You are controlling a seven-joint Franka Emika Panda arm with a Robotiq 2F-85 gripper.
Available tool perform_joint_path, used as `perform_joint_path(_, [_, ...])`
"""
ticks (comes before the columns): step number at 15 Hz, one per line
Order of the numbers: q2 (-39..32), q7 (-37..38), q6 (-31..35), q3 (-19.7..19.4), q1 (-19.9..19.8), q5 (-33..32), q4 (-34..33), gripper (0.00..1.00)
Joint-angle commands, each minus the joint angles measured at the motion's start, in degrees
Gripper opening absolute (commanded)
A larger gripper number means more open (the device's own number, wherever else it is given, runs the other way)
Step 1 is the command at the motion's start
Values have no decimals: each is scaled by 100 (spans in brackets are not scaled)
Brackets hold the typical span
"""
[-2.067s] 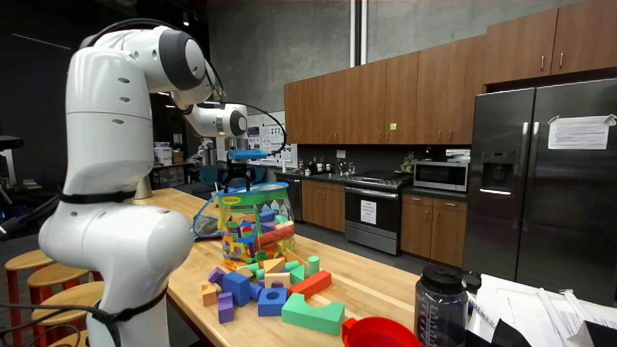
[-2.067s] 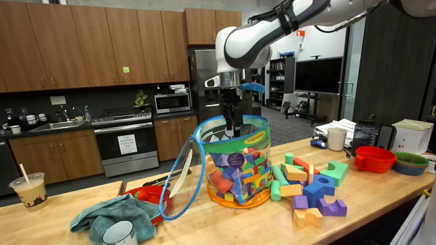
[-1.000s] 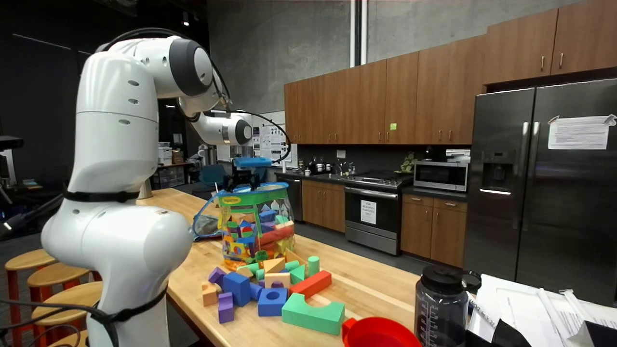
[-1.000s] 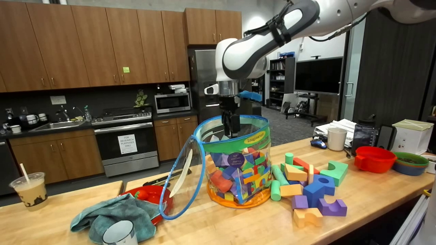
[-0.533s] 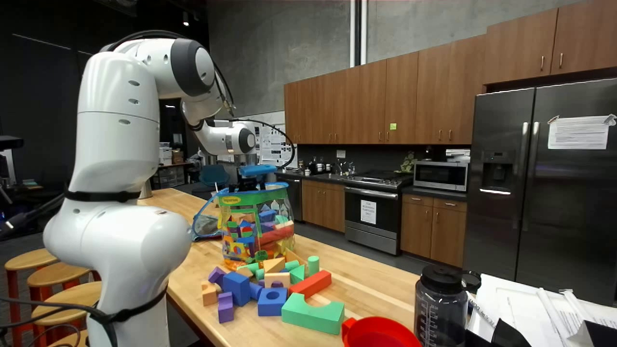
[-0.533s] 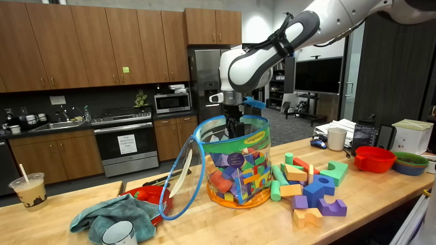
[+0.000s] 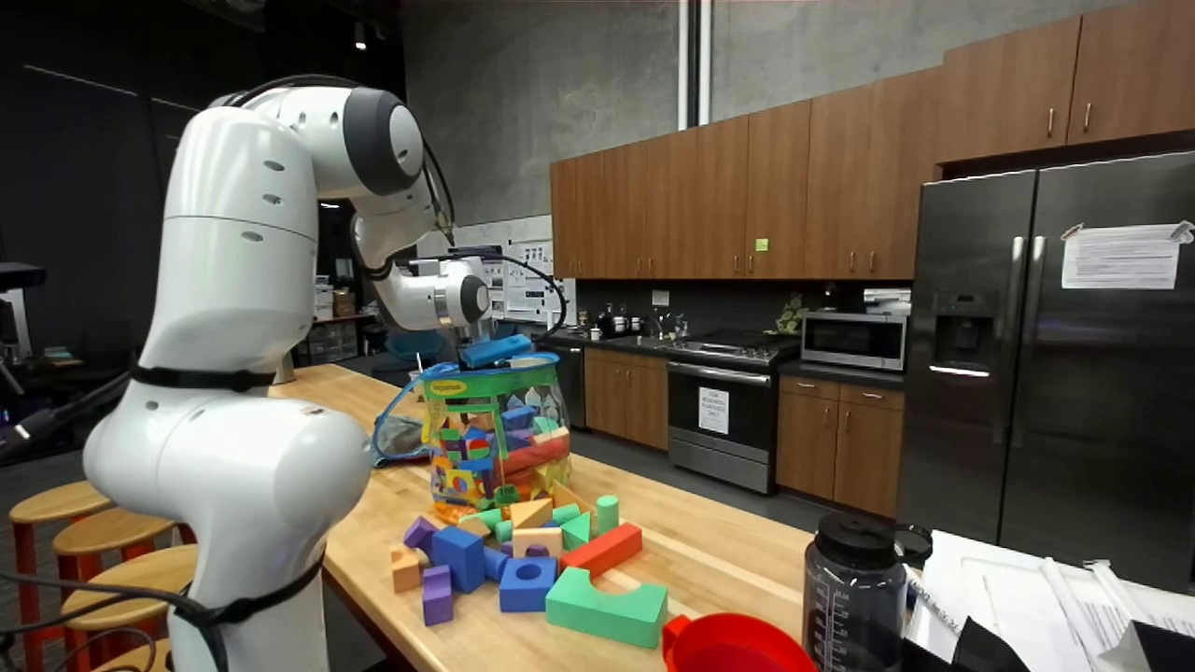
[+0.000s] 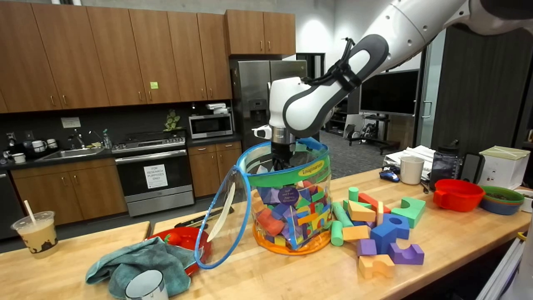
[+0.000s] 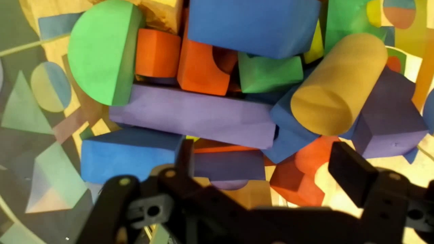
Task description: Remove one yellow block from the clear bag and put it on the table.
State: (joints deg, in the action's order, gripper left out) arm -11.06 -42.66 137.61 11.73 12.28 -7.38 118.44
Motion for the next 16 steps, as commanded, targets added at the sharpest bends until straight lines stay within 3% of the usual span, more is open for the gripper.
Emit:
perform_joint_path(1, [51,187,-20,8,-40,-417,105,100])
perform_joint_path(10, [285,-28,-1931,40,-86,-304,-474,100])
perform_joint_path(16, [214,111,-1962,55,-57,-256,-574,100])
